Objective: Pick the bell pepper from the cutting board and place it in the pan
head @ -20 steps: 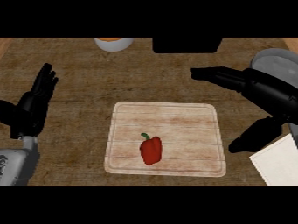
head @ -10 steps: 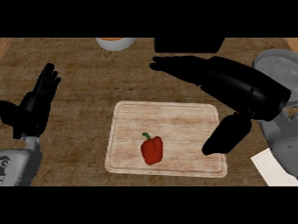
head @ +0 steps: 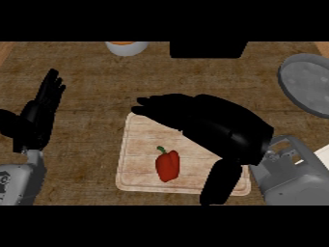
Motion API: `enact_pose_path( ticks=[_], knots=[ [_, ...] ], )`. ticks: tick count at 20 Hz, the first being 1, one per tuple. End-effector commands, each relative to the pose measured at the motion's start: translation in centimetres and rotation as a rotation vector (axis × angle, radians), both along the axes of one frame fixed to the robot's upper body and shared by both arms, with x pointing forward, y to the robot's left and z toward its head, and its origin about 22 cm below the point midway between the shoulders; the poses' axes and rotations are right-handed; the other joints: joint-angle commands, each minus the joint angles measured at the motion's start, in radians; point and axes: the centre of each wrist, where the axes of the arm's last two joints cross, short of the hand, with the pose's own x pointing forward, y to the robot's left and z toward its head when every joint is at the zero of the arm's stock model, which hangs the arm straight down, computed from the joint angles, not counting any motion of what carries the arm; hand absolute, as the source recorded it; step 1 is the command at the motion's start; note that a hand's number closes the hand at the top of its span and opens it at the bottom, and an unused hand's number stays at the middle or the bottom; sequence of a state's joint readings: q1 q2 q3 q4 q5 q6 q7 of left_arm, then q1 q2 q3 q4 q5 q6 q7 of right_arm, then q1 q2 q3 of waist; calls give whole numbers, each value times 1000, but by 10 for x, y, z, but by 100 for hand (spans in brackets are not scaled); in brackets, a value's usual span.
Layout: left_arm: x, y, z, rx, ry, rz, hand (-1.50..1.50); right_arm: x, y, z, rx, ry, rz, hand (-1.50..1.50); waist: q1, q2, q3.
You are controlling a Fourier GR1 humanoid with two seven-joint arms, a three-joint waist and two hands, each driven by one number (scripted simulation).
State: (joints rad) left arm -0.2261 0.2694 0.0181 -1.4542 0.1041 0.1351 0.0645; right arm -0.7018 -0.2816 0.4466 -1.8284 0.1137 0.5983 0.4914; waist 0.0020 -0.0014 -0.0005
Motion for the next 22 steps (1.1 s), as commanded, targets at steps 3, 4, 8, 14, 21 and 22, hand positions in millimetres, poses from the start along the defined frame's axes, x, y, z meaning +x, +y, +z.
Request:
enact_pose_path(
  ticks=[3, 4, 8, 14, 21, 22],
  knots=[
    [-1, 15, -6, 12, 0, 10, 0, -14, 15, -15, -86, 30, -64, -150, -2, 0, 0],
    [3, -16, -2, 2, -18, -9, 0, -15, 14, -38, -71, 39, -72, -150, -3, 1, 1],
    [-1, 4, 11, 10, -3, 12, 0, -7, 23, -23, -91, 14, -126, -150, 1, 0, 0],
    [-8, 7, -6, -7, -1, -10, 0, -6, 25, -58, -186, 20, -132, -150, 2, 1, 0],
    [2, 11, -9, 3, 6, 3, 0, 12, 18, -63, -255, 81, -46, -150, -1, 1, 0],
    [3, 3, -22, 10, -11, -9, 0, 27, 40, -72, -253, 81, -47, -150, 3, 3, 0]
  ],
)
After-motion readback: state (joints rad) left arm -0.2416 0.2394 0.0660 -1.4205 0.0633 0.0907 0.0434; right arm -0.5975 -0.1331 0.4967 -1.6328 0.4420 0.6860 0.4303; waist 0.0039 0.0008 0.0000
